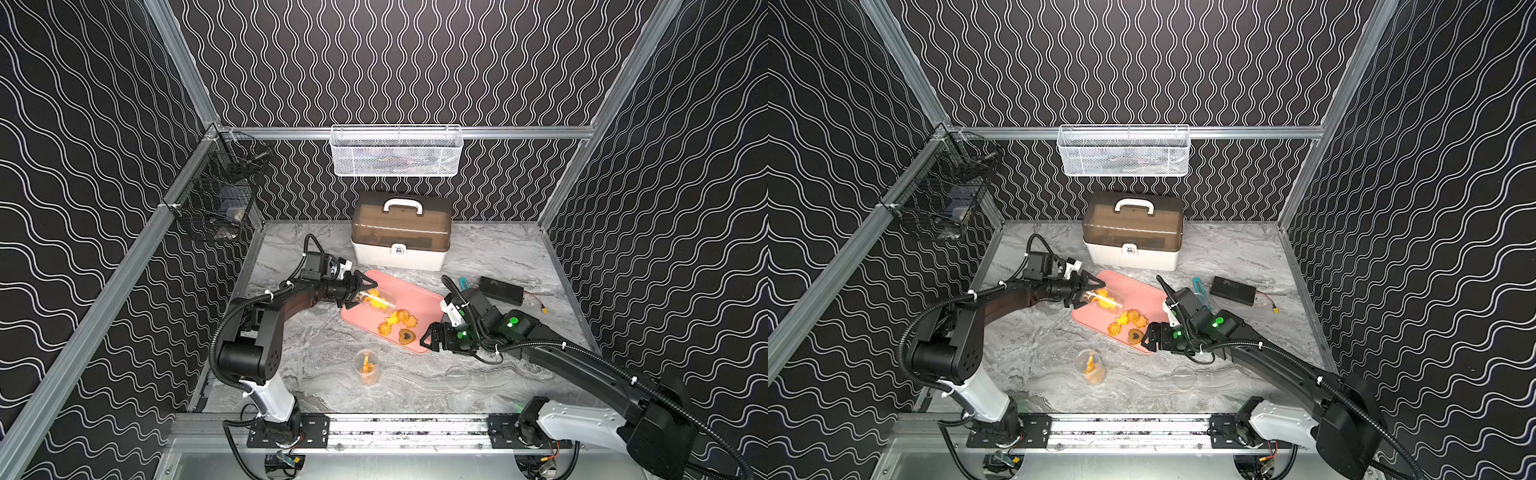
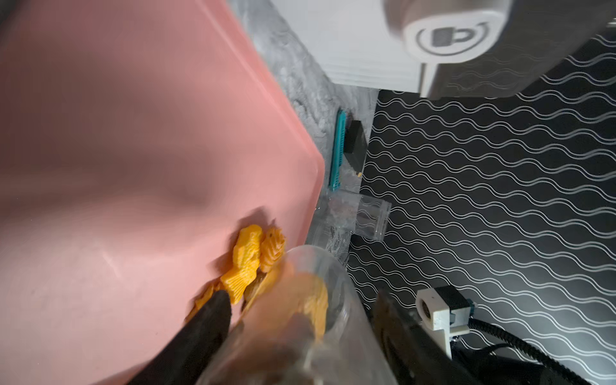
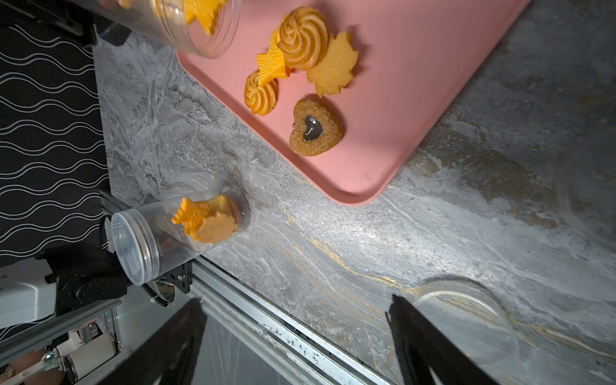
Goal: Pour the cookies out of the jar
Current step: Pour the cookies in the jar onto the tray.
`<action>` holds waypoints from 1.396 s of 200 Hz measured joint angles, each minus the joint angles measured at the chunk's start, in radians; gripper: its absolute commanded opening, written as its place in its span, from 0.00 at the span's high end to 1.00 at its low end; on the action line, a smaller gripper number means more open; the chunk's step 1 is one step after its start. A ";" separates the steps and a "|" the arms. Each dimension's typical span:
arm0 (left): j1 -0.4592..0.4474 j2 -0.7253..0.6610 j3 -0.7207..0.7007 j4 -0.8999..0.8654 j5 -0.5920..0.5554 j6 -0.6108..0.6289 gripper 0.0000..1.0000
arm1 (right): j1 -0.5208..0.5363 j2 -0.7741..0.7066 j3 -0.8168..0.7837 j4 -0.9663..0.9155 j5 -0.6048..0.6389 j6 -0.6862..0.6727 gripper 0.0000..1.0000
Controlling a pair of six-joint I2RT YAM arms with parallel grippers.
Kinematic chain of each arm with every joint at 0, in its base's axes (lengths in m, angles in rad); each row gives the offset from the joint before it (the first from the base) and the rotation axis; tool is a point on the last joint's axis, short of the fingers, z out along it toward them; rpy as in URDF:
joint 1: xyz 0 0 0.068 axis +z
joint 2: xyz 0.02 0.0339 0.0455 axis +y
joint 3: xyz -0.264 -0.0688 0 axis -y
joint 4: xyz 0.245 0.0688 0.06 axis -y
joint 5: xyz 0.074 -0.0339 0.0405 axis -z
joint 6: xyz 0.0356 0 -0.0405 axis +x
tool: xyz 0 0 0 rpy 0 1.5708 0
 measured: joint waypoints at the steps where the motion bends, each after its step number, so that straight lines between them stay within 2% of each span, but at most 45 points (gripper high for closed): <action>1: 0.000 0.001 -0.006 0.013 0.002 -0.009 0.30 | 0.000 0.000 0.000 0.000 0.000 0.000 0.11; 16: 0.001 0.010 -0.017 -0.004 -0.002 -0.040 0.30 | 0.000 -0.008 -0.002 0.000 0.000 0.000 0.11; 30: -0.002 0.009 0.053 -0.118 -0.031 0.031 0.30 | 0.000 -0.010 -0.002 0.000 0.000 0.000 0.11; 57: -0.002 -0.008 0.034 -0.094 -0.035 0.059 0.30 | -0.001 -0.009 -0.004 0.000 0.000 0.000 0.11; 76: -0.007 -0.010 0.087 -0.236 -0.082 0.132 0.30 | -0.001 0.003 -0.001 -0.001 -0.001 0.000 0.11; 88: -0.006 -0.016 0.077 -0.192 -0.072 0.142 0.30 | -0.001 0.013 0.005 0.000 -0.002 0.000 0.11; 100: -0.007 -0.009 0.031 -0.120 -0.050 0.090 0.30 | -0.001 0.018 0.008 0.000 -0.004 0.000 0.11; 120: -0.014 -0.003 0.062 -0.231 -0.072 0.117 0.30 | -0.001 0.020 0.010 -0.001 -0.004 -0.001 0.11; 143: -0.011 -0.005 0.033 -0.113 -0.045 0.087 0.30 | -0.001 0.010 0.003 0.002 -0.003 0.000 0.11; 164: -0.020 -0.004 0.078 -0.220 -0.077 0.129 0.30 | -0.001 0.010 0.000 0.003 -0.004 0.000 0.11; 190: -0.019 -0.016 0.057 -0.163 -0.067 0.129 0.30 | -0.002 0.014 0.000 0.003 -0.004 0.002 0.11; 210: -0.022 -0.021 0.076 -0.231 -0.090 0.147 0.30 | -0.002 0.014 0.000 0.004 -0.006 0.004 0.11; 220: -0.019 -0.024 0.059 -0.175 -0.071 0.136 0.30 | -0.002 0.011 -0.003 0.005 -0.007 0.004 0.11; 234: -0.013 -0.016 0.002 -0.067 -0.043 0.058 0.30 | -0.002 0.004 -0.013 0.006 -0.007 0.005 0.11; 242: -0.014 -0.015 -0.002 -0.099 -0.055 0.042 0.30 | -0.002 0.002 -0.017 0.007 -0.007 0.005 0.11; 254: -0.019 -0.022 0.041 -0.175 -0.075 0.080 0.29 | -0.002 0.002 -0.018 0.007 -0.007 0.006 0.10; 279: -0.019 -0.037 0.033 -0.114 -0.064 0.088 0.29 | -0.002 0.000 -0.018 0.008 -0.006 0.006 0.10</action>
